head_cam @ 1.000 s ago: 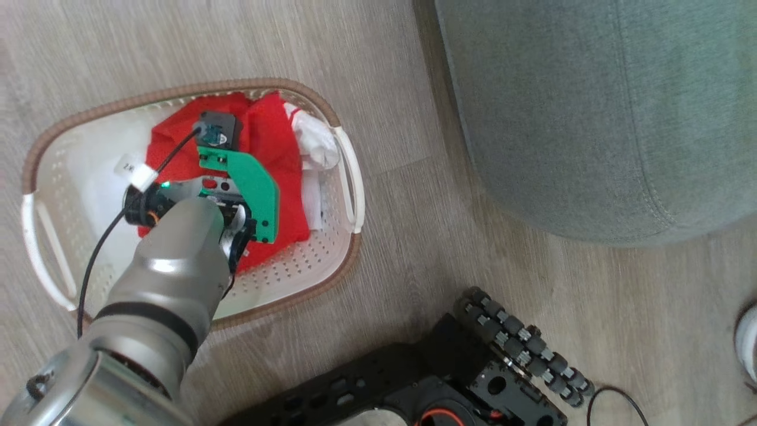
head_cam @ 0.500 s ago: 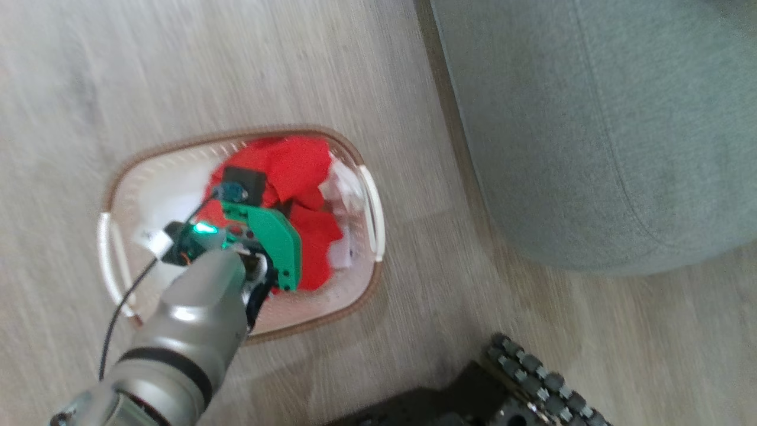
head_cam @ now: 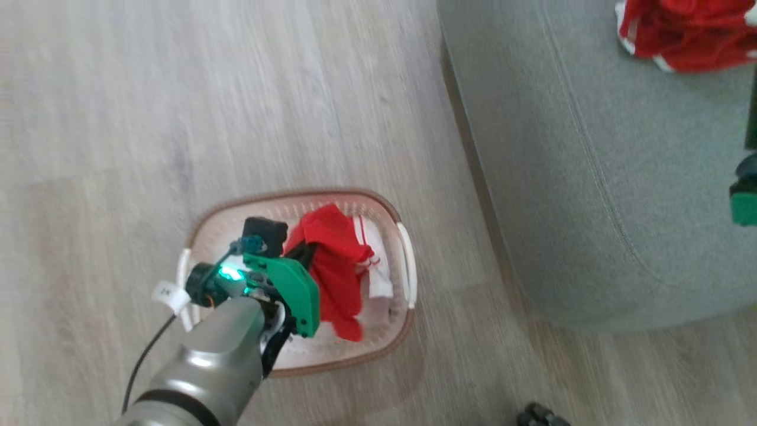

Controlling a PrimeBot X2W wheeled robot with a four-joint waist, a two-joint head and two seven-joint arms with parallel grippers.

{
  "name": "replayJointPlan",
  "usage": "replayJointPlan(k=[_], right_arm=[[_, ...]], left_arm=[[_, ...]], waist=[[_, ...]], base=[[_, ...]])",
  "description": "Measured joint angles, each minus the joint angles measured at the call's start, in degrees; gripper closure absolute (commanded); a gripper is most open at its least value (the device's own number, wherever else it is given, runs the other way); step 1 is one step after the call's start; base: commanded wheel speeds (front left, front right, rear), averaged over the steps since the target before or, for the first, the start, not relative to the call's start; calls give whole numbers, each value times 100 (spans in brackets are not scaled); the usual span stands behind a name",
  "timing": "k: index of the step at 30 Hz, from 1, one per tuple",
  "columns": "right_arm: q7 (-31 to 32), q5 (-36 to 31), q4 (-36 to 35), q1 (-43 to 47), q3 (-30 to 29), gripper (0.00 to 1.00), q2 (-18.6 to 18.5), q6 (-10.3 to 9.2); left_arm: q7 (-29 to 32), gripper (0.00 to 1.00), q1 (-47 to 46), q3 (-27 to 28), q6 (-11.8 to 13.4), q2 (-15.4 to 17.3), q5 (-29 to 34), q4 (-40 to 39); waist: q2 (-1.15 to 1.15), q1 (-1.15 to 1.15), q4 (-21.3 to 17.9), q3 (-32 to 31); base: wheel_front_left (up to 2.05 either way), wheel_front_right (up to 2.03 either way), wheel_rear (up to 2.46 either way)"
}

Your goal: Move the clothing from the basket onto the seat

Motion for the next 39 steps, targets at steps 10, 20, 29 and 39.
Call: replayJointPlan(k=[10,20,29,39], right_arm=[[0,-67,88,710,167,0,10,0],[0,-154,-1,1010,341,0,78,0],[0,-193,20,1265,622,0,191,0],[0,-253,132,1621,1301,0,426,0]], left_arm=[[-18,100,410,401,344,85,672,-1360],[-18,100,606,747,656,452,1209,-2706],[-15,100,589,901,794,734,1376,-3997],[423,100,84,1139,814,1024,1254,-5116]], waist=[[0,0,495,-901],[0,0,968,-1446],[0,0,1136,-1728],[0,0,1258,-2132]], base=[[0,0,0],[0,0,0],[0,0,0],[0,0,0]])
